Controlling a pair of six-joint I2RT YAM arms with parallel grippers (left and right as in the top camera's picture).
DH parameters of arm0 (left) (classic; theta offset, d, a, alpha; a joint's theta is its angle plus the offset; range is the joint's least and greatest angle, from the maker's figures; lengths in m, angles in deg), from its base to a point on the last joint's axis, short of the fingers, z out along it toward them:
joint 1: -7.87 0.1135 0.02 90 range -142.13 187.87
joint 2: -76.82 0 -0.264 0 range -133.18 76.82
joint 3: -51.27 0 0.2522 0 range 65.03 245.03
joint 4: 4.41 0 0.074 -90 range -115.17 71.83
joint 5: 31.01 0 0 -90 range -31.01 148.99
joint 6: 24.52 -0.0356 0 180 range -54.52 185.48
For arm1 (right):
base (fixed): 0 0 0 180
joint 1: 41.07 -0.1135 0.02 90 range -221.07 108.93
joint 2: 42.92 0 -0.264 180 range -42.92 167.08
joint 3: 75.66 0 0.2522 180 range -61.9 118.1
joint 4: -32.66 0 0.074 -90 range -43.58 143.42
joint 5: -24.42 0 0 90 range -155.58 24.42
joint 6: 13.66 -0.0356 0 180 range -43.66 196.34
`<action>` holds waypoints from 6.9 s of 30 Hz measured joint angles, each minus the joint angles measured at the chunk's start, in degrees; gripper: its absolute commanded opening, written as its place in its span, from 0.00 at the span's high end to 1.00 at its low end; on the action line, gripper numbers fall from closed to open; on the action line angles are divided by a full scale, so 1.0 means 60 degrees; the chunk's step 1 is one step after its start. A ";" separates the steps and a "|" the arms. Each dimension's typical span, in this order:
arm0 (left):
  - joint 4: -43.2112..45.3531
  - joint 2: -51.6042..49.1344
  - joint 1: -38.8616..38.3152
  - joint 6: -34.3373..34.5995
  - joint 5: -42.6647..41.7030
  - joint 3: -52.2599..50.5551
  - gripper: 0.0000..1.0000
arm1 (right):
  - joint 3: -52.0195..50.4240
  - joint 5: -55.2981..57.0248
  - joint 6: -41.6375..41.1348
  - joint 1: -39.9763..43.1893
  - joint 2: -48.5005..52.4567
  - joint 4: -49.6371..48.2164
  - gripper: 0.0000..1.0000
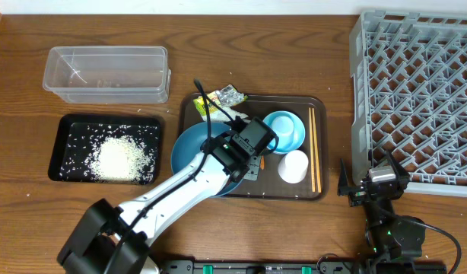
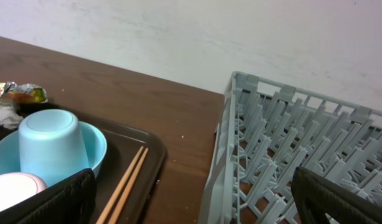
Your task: Sort waste into correct bins and load items into the dishwasher rack
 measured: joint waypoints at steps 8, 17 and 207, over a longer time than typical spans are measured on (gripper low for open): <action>-0.0328 0.1909 0.0645 -0.0117 0.0641 0.0474 0.06 | 0.0000 0.0000 0.0000 0.0000 0.0000 0.0000 0.01; -0.1869 0.3993 0.4000 0.0211 0.1767 0.0484 0.02 | 0.0000 0.0000 0.0000 0.0000 0.0000 0.0000 0.01; -0.2586 0.4736 0.6750 0.0579 0.1971 0.0488 0.00 | 1.6527 0.0597 -0.3326 -0.1158 1.6054 1.1060 0.61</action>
